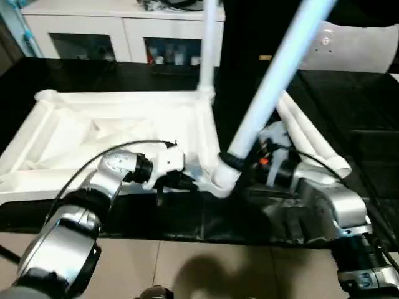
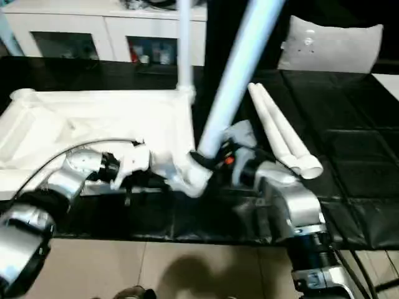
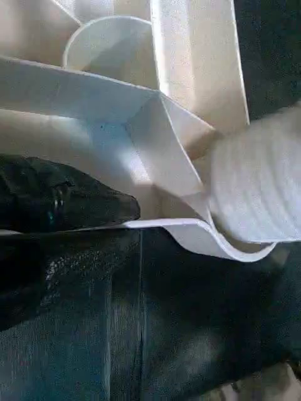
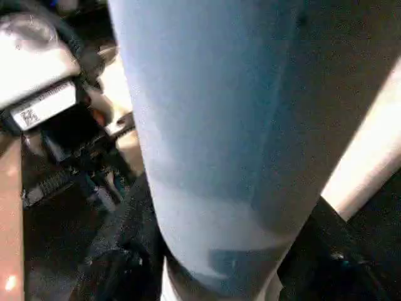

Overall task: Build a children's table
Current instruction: Insert table leg to table base

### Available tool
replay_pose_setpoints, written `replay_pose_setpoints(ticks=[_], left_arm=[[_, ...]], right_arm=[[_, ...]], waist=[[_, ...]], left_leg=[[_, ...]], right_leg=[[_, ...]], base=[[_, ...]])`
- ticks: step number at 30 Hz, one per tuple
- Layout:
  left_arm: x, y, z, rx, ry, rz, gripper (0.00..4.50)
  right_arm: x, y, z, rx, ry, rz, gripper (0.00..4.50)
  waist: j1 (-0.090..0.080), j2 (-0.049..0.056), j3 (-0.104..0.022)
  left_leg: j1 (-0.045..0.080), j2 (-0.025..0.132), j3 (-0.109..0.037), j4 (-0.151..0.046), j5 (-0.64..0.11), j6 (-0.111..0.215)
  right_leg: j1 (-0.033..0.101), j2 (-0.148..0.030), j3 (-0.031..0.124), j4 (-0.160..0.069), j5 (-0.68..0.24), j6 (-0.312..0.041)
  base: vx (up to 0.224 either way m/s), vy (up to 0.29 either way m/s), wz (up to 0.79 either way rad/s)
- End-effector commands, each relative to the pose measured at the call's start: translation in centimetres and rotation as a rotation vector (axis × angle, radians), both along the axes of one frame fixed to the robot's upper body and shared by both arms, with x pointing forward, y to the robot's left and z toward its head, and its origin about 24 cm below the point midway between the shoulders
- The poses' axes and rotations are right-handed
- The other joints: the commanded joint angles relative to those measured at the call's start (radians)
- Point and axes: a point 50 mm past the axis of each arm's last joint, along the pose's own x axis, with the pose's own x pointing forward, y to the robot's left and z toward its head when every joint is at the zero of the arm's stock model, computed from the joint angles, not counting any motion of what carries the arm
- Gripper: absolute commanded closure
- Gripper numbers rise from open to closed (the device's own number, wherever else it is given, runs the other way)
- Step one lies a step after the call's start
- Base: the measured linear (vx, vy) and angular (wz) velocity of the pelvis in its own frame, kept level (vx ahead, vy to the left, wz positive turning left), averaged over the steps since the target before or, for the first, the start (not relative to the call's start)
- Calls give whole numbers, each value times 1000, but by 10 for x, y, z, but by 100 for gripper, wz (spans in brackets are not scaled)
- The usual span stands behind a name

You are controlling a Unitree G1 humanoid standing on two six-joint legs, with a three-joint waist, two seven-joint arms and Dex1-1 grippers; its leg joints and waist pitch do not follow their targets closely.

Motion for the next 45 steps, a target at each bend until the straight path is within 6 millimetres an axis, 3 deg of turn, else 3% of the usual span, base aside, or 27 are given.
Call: replay_pose_setpoints(ticks=[1,5,6,10,14,20,21,27,34,43,45], left_arm=[[-6,-14,-3,-27,11,-57,450],[-8,-14,-3,-27,8,-48,450],[-8,-12,-3,-16,2,-38,450],[-6,-6,-3,17,-21,2,450],[-4,-3,-5,47,-32,24,450],[-4,-6,-5,50,-35,22,450],[-3,-8,-4,52,-42,21,450],[-3,-13,-1,40,-54,8,450],[-5,-21,4,10,-60,-31,450],[-3,-18,4,0,-53,0,450],[-3,-16,3,-3,-41,14,450]], right_arm=[[1,-1,-1,-54,9,12,259],[1,-2,-6,-88,34,21,259],[1,-3,-7,-109,42,29,259],[2,-10,-10,-163,57,36,259],[0,-14,-6,-151,66,46,259],[-3,-15,-3,-118,85,76,259],[-4,-14,-4,-112,90,83,259],[-3,-12,-8,-115,100,81,259],[2,-12,-15,-116,101,52,259],[-3,-23,-31,-37,172,-13,261],[-7,-27,-38,-14,186,-45,261]], waist=[[-1,2,-68],[-1,-1,-67],[-1,-4,-68],[-1,-2,-70],[-1,2,-68],[-6,-1,-59],[-6,3,-61],[-5,1,-62],[-7,0,-60],[-6,14,-60],[-5,12,-61]], left_leg=[[45,66,-27,-79,-332,-35],[46,65,-31,-83,-362,-55],[45,66,-32,-84,-355,-56],[42,64,-30,-81,-316,-44],[42,62,-31,-82,-348,-50],[55,65,-39,-89,-453,-76],[56,65,-40,-89,-453,-81],[54,65,-38,-90,-438,-79],[54,65,-40,-90,-460,-80],[57,65,-40,-94,-490,-88],[57,65,-40,-94,-487,-85]], right_leg=[[29,-72,45,-73,-217,-241],[27,-74,46,-77,-262,-211],[29,-73,46,-75,-250,-209],[31,-71,46,-72,-196,-212],[30,-73,46,-77,-250,-205],[23,-77,47,-95,-399,-175],[23,-77,48,-94,-387,-176],[24,-75,48,-90,-331,-192],[22,-79,48,-96,-391,-182],[20,-75,49,-96,-342,-194],[21,-75,48,-95,-337,-198]], base=[[0,0,0],[0,0,0],[0,0,0],[0,0,0],[0,0,0],[0,0,0],[0,0,0],[0,0,0],[0,0,0],[0,0,0],[0,0,0]])
